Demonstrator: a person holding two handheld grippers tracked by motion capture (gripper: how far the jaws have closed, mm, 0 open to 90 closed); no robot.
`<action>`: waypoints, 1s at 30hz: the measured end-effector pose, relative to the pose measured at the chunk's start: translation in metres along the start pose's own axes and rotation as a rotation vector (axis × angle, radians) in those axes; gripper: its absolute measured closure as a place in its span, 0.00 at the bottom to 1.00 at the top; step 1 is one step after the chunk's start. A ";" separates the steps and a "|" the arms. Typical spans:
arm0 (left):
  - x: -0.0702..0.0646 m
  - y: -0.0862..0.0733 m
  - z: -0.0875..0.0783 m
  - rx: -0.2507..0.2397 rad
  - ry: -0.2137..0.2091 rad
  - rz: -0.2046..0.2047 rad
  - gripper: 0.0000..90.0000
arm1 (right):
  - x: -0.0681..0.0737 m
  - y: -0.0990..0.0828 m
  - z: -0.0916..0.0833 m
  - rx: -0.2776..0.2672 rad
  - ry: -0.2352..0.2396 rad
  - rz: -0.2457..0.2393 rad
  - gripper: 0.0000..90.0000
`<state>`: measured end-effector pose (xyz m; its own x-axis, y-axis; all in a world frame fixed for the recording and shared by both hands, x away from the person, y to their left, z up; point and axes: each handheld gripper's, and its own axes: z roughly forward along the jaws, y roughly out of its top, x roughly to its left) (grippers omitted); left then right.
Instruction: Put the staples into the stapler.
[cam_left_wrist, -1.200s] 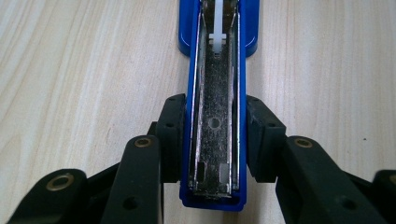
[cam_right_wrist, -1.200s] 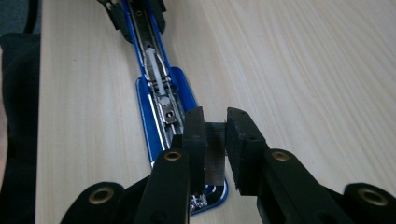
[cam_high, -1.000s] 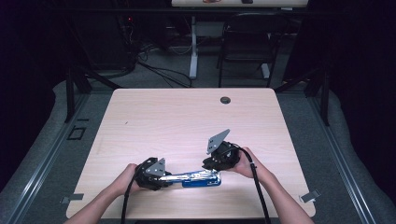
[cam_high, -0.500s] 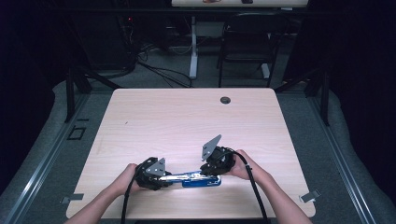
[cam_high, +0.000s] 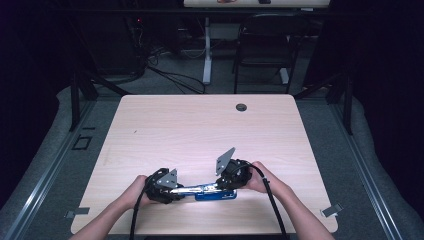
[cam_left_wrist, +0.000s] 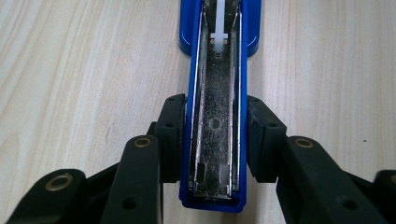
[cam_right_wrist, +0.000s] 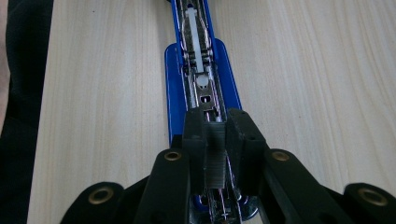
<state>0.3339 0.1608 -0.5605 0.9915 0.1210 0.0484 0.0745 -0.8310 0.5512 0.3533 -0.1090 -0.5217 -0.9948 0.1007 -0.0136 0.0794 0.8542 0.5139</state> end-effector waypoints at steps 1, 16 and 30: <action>0.000 0.000 0.000 0.001 0.000 0.001 0.70 | 0.000 0.000 0.001 0.001 0.001 -0.003 0.87; 0.000 0.001 0.000 0.005 0.001 0.000 0.70 | 0.002 0.005 0.004 0.006 0.003 -0.046 0.87; 0.000 0.000 0.001 0.004 -0.002 0.000 0.70 | 0.000 0.009 0.003 -0.006 0.019 -0.112 0.87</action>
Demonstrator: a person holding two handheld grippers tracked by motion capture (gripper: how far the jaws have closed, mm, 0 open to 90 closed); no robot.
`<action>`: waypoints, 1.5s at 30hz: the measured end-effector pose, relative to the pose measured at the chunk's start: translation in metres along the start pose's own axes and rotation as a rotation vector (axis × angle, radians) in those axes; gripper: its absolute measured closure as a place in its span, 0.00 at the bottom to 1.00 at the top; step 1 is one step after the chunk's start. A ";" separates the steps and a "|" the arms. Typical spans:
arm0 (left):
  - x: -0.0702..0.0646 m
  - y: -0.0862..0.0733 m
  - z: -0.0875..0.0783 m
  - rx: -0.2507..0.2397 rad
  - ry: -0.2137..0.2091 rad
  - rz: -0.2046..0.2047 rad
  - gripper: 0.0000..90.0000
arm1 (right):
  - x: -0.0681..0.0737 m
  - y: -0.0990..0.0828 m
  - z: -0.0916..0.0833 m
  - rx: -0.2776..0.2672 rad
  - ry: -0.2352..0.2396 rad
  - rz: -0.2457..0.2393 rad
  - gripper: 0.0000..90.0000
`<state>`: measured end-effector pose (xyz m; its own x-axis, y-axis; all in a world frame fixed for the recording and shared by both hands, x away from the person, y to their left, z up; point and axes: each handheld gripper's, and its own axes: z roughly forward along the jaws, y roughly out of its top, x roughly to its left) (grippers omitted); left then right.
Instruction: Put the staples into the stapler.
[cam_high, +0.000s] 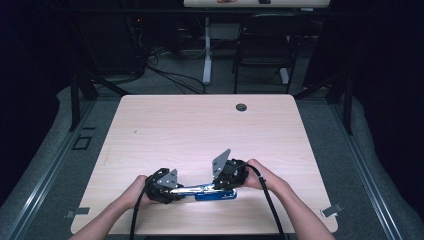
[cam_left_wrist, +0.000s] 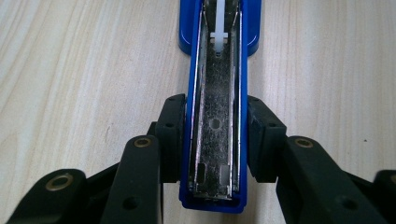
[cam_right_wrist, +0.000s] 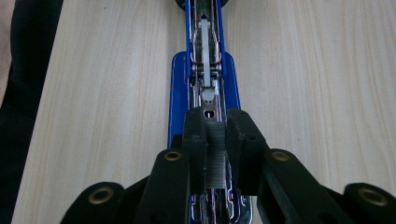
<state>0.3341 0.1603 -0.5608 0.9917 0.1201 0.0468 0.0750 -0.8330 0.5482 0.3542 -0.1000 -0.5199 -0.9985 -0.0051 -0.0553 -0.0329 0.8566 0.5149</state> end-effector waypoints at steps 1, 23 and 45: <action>0.000 0.000 0.000 0.000 0.000 0.000 0.70 | -0.001 0.000 -0.001 0.004 0.002 -0.007 0.87; 0.000 0.000 0.001 0.004 -0.002 -0.004 0.70 | -0.005 -0.005 0.004 0.047 0.040 -0.010 0.86; 0.000 0.000 0.001 0.008 -0.001 -0.034 0.69 | -0.007 -0.029 -0.031 0.021 -0.095 0.387 0.76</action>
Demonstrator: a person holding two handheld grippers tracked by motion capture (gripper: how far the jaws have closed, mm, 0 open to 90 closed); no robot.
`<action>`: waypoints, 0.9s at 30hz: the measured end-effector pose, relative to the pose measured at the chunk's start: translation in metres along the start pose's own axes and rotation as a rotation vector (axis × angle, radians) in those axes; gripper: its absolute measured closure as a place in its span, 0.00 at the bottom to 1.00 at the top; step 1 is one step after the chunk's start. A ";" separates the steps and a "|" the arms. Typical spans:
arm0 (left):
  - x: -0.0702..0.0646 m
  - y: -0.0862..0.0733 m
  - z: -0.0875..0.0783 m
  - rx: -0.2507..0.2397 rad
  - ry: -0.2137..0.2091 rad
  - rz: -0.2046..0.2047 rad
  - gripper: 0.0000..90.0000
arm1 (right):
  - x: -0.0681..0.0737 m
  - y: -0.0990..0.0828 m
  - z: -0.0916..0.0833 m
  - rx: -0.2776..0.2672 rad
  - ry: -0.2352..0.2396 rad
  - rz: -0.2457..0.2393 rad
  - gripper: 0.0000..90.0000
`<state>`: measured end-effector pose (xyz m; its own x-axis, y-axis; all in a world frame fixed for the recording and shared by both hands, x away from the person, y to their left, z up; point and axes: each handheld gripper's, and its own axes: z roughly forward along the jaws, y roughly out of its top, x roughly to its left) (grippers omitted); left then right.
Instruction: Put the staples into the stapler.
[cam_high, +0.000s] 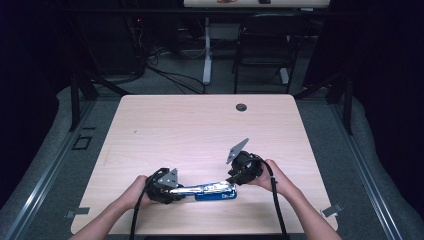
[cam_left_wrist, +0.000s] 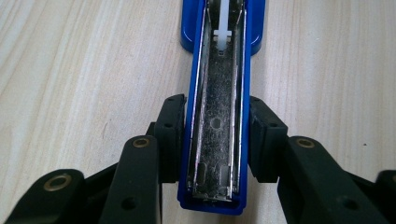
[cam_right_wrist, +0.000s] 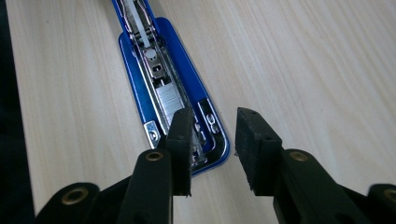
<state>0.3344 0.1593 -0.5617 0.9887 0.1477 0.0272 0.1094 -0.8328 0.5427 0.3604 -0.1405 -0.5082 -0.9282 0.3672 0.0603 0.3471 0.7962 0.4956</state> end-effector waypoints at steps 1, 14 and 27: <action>0.000 0.000 0.000 0.001 0.000 -0.001 0.69 | 0.001 -0.003 0.001 0.001 -0.004 0.036 0.78; 0.000 0.000 0.001 -0.001 -0.002 -0.006 0.69 | 0.003 -0.017 0.006 -0.006 -0.018 0.207 0.87; 0.000 0.000 0.000 -0.006 -0.001 -0.003 0.69 | 0.002 -0.015 0.013 0.004 0.004 0.255 0.91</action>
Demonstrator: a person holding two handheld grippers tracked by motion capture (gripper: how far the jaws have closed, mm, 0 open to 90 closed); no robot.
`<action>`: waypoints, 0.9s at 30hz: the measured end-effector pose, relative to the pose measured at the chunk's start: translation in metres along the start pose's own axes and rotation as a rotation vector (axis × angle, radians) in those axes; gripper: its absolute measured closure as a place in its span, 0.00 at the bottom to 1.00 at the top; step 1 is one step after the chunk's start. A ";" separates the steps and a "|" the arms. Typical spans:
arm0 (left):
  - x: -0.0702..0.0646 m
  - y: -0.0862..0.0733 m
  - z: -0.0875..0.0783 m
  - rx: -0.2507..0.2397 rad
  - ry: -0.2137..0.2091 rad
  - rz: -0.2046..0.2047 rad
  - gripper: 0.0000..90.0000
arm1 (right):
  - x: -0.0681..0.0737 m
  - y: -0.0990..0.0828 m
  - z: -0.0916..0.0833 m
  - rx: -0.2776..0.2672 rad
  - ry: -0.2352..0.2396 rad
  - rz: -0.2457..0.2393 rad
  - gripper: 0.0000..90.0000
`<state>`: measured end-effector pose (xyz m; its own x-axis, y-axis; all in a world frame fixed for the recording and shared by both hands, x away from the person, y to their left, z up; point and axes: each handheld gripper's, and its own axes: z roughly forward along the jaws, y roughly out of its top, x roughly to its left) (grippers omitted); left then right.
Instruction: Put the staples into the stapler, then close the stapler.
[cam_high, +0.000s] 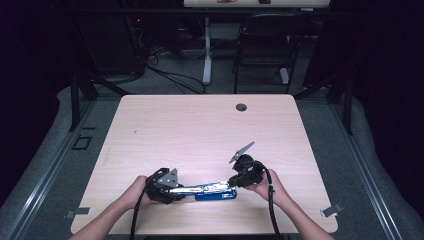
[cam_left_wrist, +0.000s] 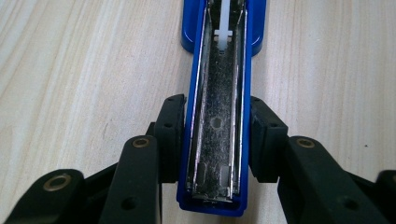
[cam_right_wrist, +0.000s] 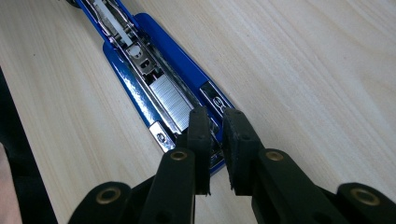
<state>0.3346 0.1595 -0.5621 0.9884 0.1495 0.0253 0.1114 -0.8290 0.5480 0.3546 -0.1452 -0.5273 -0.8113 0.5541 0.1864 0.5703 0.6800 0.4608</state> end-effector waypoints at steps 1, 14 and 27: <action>0.000 0.000 0.000 0.001 0.001 0.000 0.69 | 0.000 0.000 0.000 -0.002 0.002 0.003 0.91; 0.002 -0.001 0.000 -0.011 -0.008 -0.040 0.68 | -0.001 -0.001 0.001 -0.009 0.007 0.021 0.91; -0.001 0.003 -0.006 -0.006 0.004 -0.026 0.69 | 0.000 -0.002 0.002 -0.009 0.003 0.018 0.91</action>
<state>0.3330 0.1600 -0.5558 0.9848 0.1731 0.0144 0.1364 -0.8218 0.5532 0.3543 -0.1458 -0.5295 -0.8016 0.5644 0.1974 0.5833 0.6656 0.4655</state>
